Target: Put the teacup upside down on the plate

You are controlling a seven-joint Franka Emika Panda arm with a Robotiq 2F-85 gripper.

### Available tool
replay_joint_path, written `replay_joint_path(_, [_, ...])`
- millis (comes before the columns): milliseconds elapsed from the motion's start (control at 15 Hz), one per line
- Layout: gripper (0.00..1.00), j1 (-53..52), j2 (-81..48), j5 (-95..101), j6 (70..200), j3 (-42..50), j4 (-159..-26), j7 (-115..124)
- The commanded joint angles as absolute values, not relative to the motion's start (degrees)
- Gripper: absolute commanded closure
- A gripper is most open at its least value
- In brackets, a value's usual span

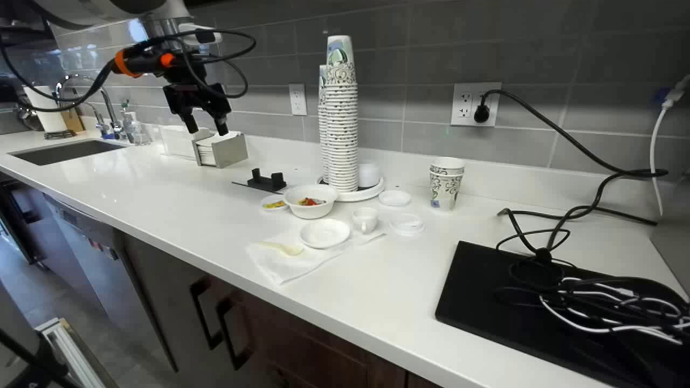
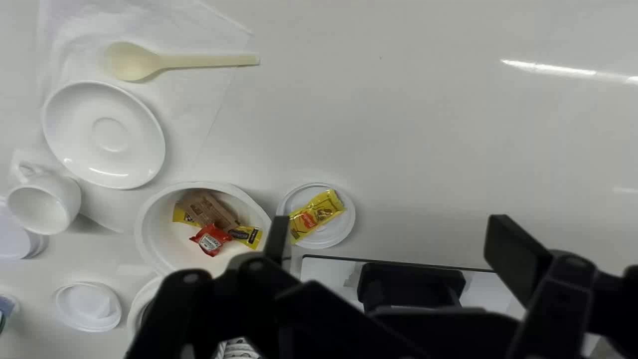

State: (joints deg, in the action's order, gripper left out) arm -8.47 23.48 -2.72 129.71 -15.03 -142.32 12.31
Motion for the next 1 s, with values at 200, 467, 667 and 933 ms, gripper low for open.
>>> replay_joint_path(200, [0.0, -9.1, 23.4, -2.4, 129.6, -14.4, -142.2, 12.5])
replay_joint_path(467, [0.0, -8.7, 24.0, -1.0, 130.5, -13.9, -142.6, 10.7])
replay_joint_path(667, [0.0, -7.0, 24.6, 6.4, 132.9, -10.6, -142.9, 0.3])
replay_joint_path(933, [0.0, -8.7, 23.8, 8.1, 148.8, 3.8, -146.7, -17.8])
